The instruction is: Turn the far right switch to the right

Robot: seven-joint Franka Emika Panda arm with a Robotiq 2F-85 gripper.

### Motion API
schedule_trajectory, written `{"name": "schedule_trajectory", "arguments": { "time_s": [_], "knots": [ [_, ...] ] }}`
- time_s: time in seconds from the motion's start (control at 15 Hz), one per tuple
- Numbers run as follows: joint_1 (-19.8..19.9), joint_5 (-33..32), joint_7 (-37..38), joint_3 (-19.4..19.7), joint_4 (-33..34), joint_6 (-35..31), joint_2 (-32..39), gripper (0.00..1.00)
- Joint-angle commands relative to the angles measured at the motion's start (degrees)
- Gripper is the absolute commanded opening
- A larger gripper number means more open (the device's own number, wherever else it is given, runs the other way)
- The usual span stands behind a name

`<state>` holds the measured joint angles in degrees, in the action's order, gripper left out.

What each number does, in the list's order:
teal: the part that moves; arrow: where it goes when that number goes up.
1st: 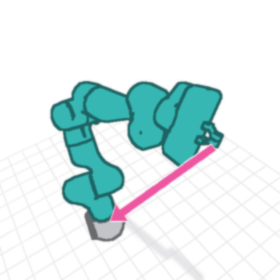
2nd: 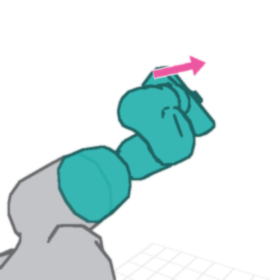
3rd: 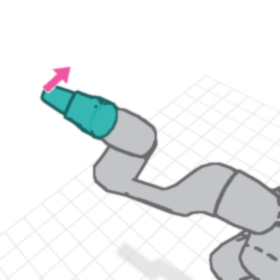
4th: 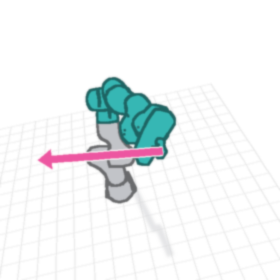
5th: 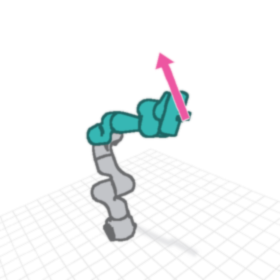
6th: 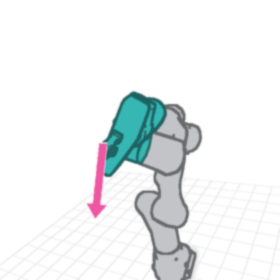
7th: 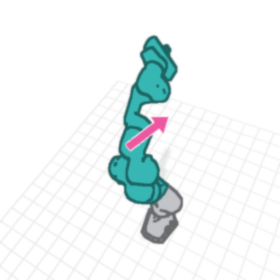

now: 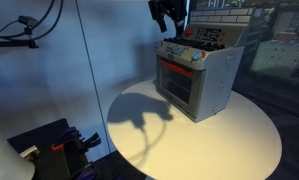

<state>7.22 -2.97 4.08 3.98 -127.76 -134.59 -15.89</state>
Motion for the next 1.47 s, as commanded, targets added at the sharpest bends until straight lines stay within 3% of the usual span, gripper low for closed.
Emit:
{"name": "schedule_trajectory", "arguments": {
  "time_s": [0.0, 0.47, 1.4],
  "knots": [
    [-0.3, -0.1, 0.0, 0.3, 0.1, 0.1, 0.0, 1.0],
    [-0.3, 0.9, 0.4, 0.8, 0.9, -0.3, 1.2, 1.0],
    [-0.4, 4.8, 0.1, 2.0, 2.7, -11.8, 10.0, 1.0]
  ]
}}
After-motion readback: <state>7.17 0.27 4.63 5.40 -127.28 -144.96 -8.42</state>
